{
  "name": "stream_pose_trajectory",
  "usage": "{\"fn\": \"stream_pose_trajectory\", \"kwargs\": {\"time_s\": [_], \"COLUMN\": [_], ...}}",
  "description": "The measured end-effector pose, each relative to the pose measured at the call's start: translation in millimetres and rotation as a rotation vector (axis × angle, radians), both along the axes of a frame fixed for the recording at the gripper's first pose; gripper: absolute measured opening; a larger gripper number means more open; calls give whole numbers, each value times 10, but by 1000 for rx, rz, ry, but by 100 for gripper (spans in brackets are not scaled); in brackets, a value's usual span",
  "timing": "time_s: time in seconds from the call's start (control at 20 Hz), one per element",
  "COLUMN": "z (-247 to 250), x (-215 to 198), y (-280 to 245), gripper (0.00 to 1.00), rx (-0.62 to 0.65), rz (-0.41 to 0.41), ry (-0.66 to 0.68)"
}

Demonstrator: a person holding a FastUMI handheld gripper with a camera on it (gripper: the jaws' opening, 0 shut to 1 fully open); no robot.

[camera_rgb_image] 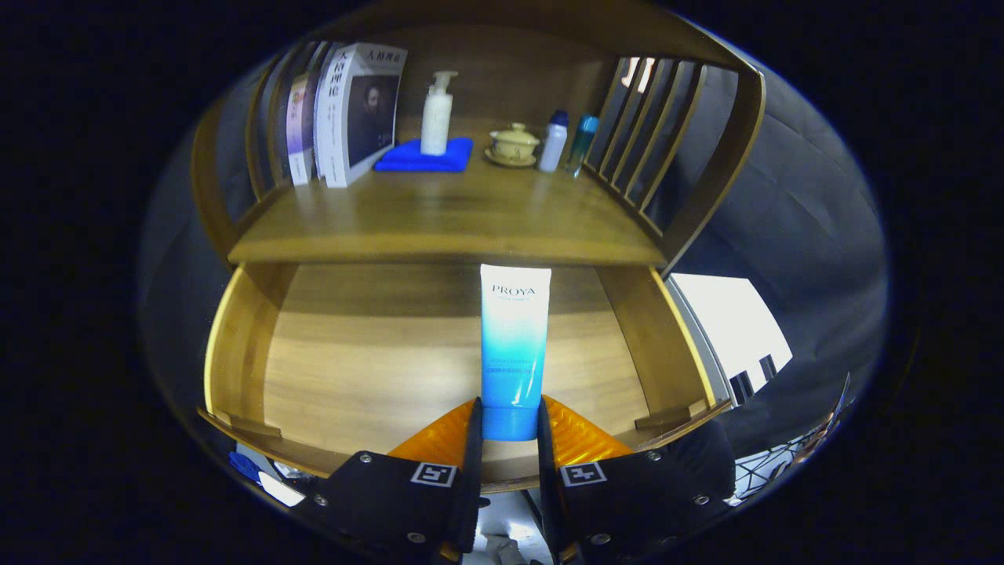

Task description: Pull open the drawer, take out the items inside it, and place them on the countertop above the cabinet.

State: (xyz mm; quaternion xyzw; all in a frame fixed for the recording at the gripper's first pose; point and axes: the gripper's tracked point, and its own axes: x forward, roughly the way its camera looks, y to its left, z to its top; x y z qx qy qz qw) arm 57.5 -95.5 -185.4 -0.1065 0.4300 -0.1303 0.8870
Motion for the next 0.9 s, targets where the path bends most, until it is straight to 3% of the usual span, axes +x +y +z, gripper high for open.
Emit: {"fn": "stream_pose_trajectory", "kwargs": {"time_s": [0.45,0.7,0.9], "z": [268,46,-163], "x": [1176,1719,1894], "y": [177,187,150], "gripper": [34,34,34], "rx": [2,39,63], "rz": [101,122,133], "ry": [-105,-73,-32]}}
